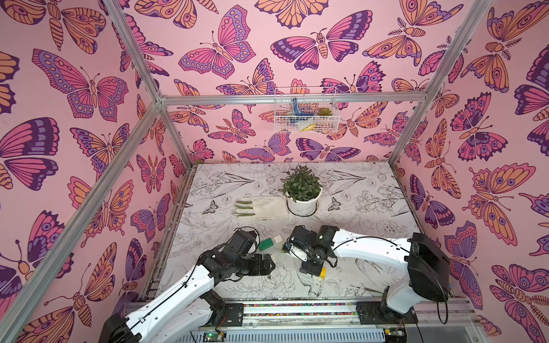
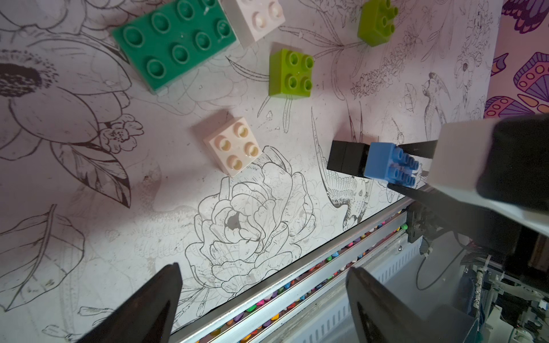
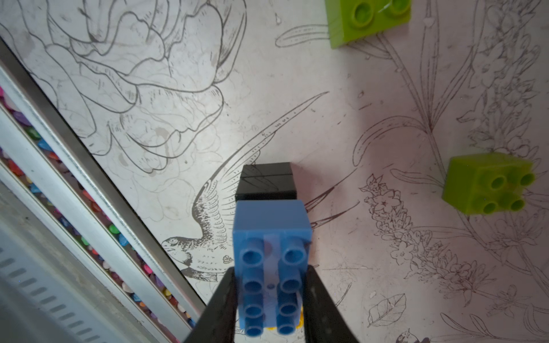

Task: Assemble a giraffe with lego
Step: Assemble the lego brick with the lego brick.

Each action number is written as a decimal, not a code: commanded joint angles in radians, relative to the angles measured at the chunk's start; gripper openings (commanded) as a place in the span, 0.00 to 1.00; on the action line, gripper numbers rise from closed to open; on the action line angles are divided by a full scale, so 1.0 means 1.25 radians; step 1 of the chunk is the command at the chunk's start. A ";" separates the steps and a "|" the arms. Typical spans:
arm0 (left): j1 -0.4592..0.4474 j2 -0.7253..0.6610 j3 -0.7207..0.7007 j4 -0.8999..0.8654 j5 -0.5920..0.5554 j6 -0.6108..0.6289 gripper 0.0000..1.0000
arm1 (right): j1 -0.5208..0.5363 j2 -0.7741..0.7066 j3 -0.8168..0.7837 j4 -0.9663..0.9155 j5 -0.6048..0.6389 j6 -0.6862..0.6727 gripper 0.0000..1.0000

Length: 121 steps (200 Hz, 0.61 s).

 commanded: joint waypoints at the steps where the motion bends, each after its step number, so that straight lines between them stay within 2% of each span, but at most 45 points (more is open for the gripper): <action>1: -0.005 -0.010 -0.009 0.007 0.011 0.005 0.92 | 0.005 0.027 0.002 -0.015 0.009 -0.018 0.10; 121: -0.006 -0.011 -0.017 0.018 0.013 -0.001 0.92 | 0.003 0.064 0.040 -0.087 0.037 -0.110 0.10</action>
